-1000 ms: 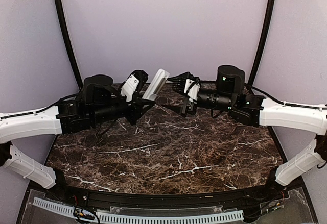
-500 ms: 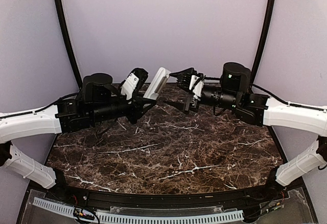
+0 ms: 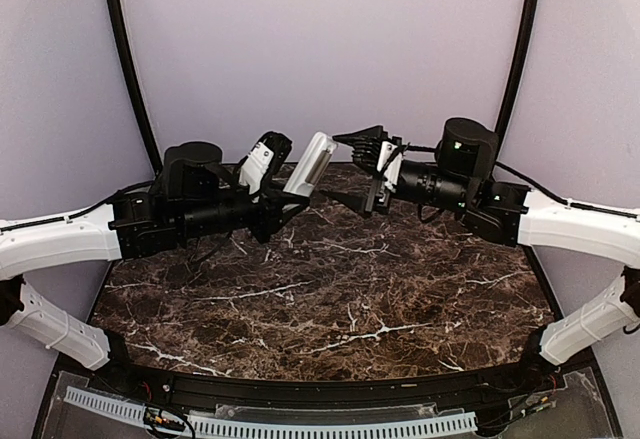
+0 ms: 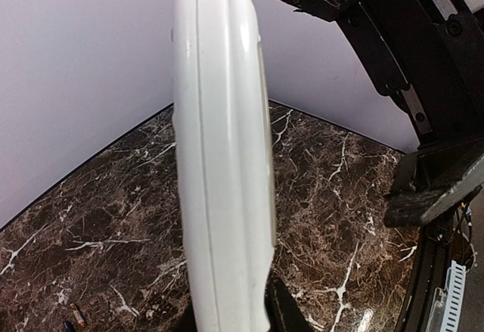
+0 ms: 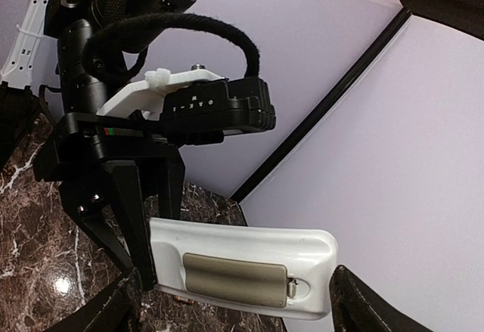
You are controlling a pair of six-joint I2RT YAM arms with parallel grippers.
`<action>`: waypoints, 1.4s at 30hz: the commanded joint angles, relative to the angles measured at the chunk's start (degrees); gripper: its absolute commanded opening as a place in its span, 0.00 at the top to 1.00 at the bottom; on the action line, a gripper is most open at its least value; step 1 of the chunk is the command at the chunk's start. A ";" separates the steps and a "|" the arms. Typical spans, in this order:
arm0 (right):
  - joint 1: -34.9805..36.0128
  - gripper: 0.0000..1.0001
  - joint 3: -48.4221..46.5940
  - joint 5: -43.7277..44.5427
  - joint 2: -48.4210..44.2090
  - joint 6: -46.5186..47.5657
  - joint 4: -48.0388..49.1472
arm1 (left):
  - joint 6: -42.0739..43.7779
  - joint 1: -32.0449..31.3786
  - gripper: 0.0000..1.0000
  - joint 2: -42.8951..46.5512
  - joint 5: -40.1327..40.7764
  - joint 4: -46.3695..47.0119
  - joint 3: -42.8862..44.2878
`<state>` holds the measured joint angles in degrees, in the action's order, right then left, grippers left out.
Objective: Load the batteries into the remote control
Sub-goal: Remove the battery cover from the remote control.
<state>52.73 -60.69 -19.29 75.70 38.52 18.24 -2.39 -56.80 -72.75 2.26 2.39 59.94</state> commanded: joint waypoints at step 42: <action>4.57 0.27 1.37 -0.07 6.37 2.34 -6.05 | 6.28 -0.21 1.00 0.84 4.75 1.67 0.18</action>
<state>53.98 -61.73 -16.38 80.42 41.06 16.67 1.69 -56.36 -72.79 6.31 -0.14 59.83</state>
